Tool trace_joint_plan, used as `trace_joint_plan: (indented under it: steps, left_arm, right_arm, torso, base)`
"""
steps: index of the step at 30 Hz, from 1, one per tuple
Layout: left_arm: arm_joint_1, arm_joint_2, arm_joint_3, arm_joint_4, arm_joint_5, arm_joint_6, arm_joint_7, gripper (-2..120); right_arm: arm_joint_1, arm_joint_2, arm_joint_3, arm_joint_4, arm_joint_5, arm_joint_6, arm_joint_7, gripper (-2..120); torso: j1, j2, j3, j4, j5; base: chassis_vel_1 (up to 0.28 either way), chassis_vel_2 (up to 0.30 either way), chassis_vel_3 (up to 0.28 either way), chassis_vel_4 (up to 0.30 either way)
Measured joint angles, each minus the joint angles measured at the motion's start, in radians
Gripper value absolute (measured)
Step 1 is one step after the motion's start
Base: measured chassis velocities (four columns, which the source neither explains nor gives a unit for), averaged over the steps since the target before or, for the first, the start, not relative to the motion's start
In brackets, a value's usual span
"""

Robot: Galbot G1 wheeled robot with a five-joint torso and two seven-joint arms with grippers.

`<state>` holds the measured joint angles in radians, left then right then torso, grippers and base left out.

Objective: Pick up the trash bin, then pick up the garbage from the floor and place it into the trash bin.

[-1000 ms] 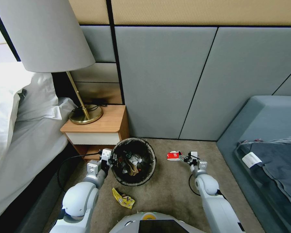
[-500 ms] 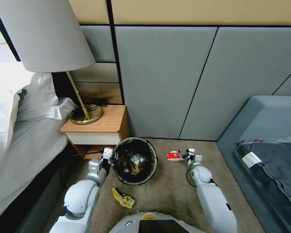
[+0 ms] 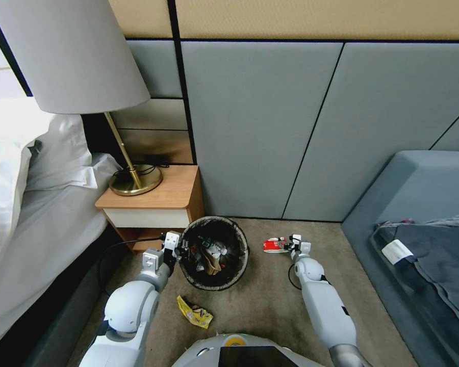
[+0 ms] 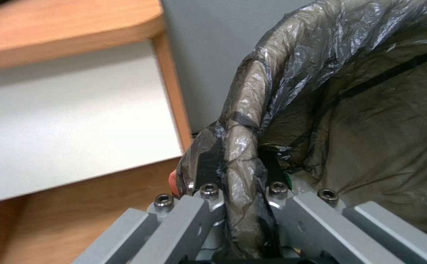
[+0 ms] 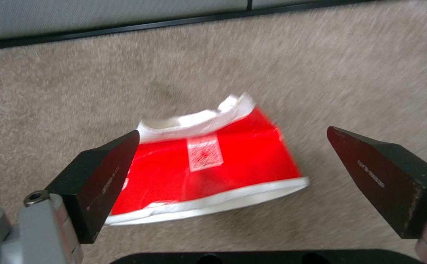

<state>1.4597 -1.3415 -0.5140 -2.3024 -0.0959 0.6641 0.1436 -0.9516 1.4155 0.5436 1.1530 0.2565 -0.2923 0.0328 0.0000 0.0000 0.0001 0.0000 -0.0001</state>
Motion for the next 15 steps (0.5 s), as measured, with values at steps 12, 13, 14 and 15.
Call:
trace_joint_plan:
  steps: [12, 13, 14, 15]
  left_arm:
    - [-0.013, -0.001, 0.009, 0.012, -0.003, 0.006, 0.000, 1]
    - [-0.014, 0.000, 0.009, 0.013, -0.003, 0.006, 0.000, 1]
    - [-0.014, 0.000, 0.010, 0.014, -0.003, 0.006, 0.000, 1]
    - [-0.016, 0.002, 0.010, 0.016, -0.002, 0.006, 0.000, 1]
  right_arm:
    - [0.082, 0.053, 0.015, -0.128, 0.050, 0.011, 0.017, 100]
    - [0.088, 0.056, 0.016, -0.136, 0.050, 0.012, 0.017, 100]
    - [0.097, 0.059, 0.016, -0.146, 0.050, 0.014, 0.018, 100]
    - [0.123, 0.068, 0.018, -0.175, 0.050, 0.021, 0.019, 100]
  torso:
    - [0.000, 0.000, 0.000, 0.0000, 0.0001]
    - [0.000, 0.000, 0.000, -0.0001, 0.0001]
    - [0.000, 0.000, 0.000, -0.0001, 0.0001]
    - [0.000, 0.000, 0.000, 0.0000, 0.0001]
  base:
    - [0.000, 0.000, 0.000, 0.000]
    - [0.000, 0.000, 0.000, 0.000]
    - [0.000, 0.000, 0.000, 0.000]
    - [0.000, 0.000, 0.000, 0.000]
